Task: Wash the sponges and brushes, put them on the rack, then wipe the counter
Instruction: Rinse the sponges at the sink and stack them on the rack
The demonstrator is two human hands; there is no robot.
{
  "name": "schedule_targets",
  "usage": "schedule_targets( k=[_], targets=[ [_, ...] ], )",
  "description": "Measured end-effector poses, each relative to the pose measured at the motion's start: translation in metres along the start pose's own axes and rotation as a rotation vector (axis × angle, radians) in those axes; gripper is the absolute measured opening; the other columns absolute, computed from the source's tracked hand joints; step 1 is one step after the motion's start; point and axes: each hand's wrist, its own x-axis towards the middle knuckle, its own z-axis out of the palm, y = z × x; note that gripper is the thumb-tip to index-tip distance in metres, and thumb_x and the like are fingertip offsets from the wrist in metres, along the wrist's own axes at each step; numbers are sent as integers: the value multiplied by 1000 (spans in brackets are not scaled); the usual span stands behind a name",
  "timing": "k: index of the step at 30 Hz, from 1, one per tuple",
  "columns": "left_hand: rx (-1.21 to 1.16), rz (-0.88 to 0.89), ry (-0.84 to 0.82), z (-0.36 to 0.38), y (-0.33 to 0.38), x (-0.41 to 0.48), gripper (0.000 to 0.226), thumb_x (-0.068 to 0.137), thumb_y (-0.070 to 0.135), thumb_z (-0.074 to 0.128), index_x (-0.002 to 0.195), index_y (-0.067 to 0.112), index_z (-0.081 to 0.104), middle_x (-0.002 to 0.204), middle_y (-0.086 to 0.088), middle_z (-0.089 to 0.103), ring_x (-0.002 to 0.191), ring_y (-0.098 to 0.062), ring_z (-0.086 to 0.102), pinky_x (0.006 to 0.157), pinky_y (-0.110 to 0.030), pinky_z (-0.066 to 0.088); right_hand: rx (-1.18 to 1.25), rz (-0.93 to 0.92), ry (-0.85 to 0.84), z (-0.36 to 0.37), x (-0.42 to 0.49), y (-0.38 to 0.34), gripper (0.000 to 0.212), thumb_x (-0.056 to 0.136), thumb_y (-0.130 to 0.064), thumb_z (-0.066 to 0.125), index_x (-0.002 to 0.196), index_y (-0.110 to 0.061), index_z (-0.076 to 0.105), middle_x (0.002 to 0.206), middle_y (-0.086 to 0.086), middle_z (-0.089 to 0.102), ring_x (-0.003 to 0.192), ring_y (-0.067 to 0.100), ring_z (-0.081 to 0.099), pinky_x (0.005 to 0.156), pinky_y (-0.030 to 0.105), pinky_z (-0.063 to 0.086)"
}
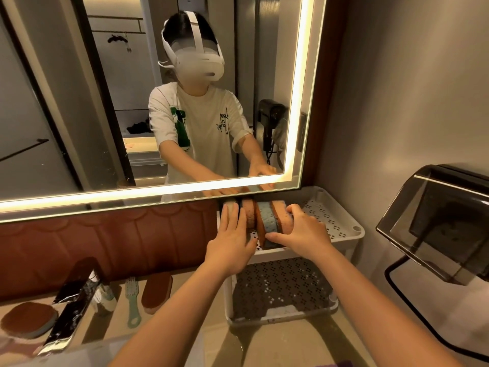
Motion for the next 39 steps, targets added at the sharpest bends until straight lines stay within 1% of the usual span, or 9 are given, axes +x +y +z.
schedule_targets(
  k=[5,9,12,17,23,29,33,36,39],
  targets=[
    [16,7,-28,-3,-1,-12,73,97,45,31,148,19,-14,154,7,-27,140,-11,-27,110,-42,30,18,-14,-51,-3,-3,-2,72,70,-60,68,126,-24,39,121,0,58,110,23,54,87,36,47],
    [16,-1,-28,-2,-2,-15,72,97,44,31,148,18,-13,155,7,-25,141,-9,-25,109,-39,32,13,-23,-105,-10,7,-5,79,67,-56,72,131,-23,39,125,2,54,113,21,51,90,40,48],
    [12,0,-32,-2,-2,-14,72,97,45,31,148,18,-13,155,7,-26,141,-9,-25,108,-38,32,-42,-22,-73,-12,14,-7,81,68,-55,73,133,-21,40,128,4,45,120,24,43,95,40,45],
    [5,0,-50,-2,-2,-12,76,96,47,33,148,19,-15,154,8,-27,141,-8,-26,109,-40,30,49,10,-37,-1,25,-11,79,69,-48,76,132,-17,39,127,7,46,116,24,48,93,38,45],
    [-23,9,-58,-2,-3,-10,78,96,46,35,148,18,-17,154,7,-27,141,-7,-25,109,-40,30,98,23,67,11,39,-15,77,70,-44,77,131,-14,41,125,9,39,117,27,47,96,42,47],
    [-37,29,-8,0,-6,-11,74,95,44,36,148,25,-13,156,10,-22,142,-7,-21,106,-40,34,239,20,146,23,38,-18,74,71,-34,79,129,-13,39,127,10,47,117,25,48,87,29,40],
    [-33,29,-20,1,-5,-10,73,96,44,35,148,27,-13,156,10,-23,142,-7,-22,106,-41,34,247,64,108,25,37,-15,74,72,-37,77,129,-13,38,126,11,50,116,26,50,92,35,44],
    [-49,29,2,2,-4,-11,74,95,44,36,149,26,-12,156,9,-22,142,-8,-22,107,-40,32,325,120,75,23,31,-13,71,74,-35,76,128,-11,37,125,12,54,115,27,52,89,35,44],
    [-46,35,66,6,-5,-9,74,95,44,37,149,24,-10,157,6,-19,143,-11,-21,114,-42,21,220,99,79,22,22,-13,61,79,-34,71,125,-11,38,124,11,54,114,27,52,87,37,45]
  ],
)
